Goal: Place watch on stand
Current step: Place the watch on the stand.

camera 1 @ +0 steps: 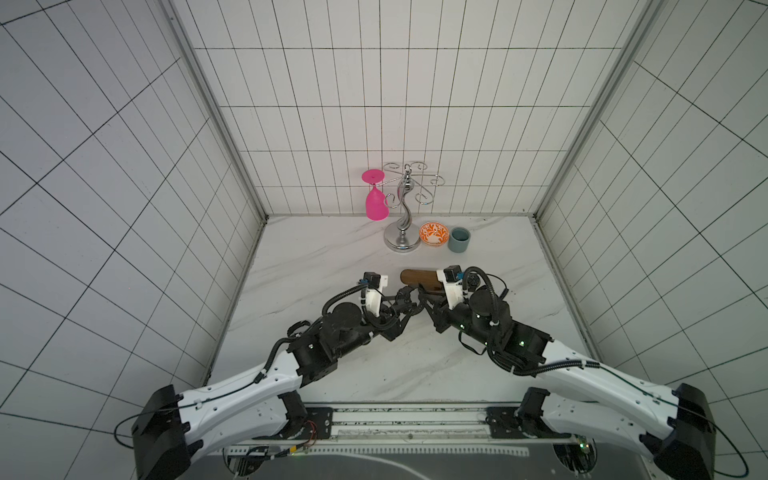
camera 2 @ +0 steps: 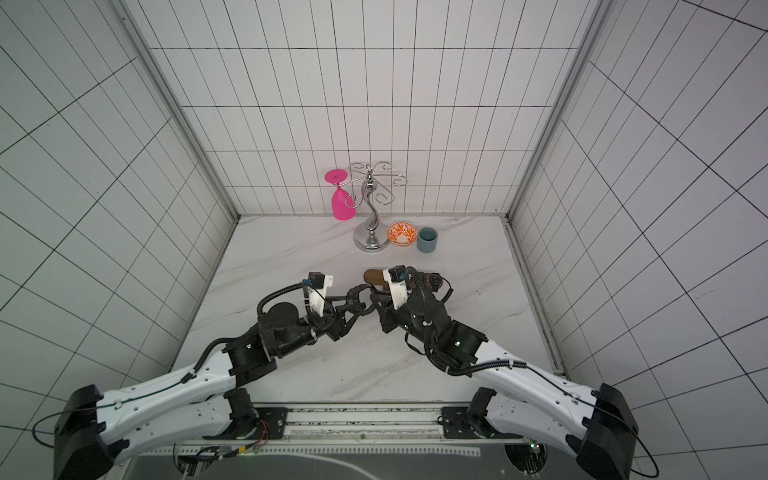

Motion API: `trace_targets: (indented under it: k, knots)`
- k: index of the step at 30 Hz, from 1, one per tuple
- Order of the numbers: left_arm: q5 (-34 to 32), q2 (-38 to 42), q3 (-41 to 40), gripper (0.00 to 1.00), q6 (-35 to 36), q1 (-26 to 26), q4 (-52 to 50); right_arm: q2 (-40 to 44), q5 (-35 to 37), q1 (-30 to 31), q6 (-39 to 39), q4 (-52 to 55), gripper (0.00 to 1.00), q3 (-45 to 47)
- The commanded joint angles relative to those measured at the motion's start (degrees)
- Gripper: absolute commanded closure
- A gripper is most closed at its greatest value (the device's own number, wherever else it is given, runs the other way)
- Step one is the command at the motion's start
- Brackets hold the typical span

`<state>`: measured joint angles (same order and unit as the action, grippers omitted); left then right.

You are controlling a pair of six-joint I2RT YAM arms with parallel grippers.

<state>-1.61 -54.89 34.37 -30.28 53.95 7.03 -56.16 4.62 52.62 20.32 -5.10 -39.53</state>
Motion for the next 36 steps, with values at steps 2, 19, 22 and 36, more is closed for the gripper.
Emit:
trace_targets:
  k: [2,19,22,36]
  knots:
    - [-7.1,-3.2,6.4,0.64,4.1,-1.0,-10.2,1.3,5.3,-0.1,-0.6,4.2,0.55,0.2]
    - [-15.9,-31.1,27.6,0.64,8.7,-15.2,-31.0,3.1,-1.8,-30.8,2.8,13.7,0.27,0.9]
    - [-15.1,-36.2,32.6,0.65,8.9,-15.5,-34.1,1.6,-5.8,-35.8,3.7,12.4,0.24,1.5]
    - [-12.8,-46.5,39.9,0.65,9.2,-15.2,-33.8,-4.3,-15.4,-48.3,6.7,4.0,0.2,4.8]
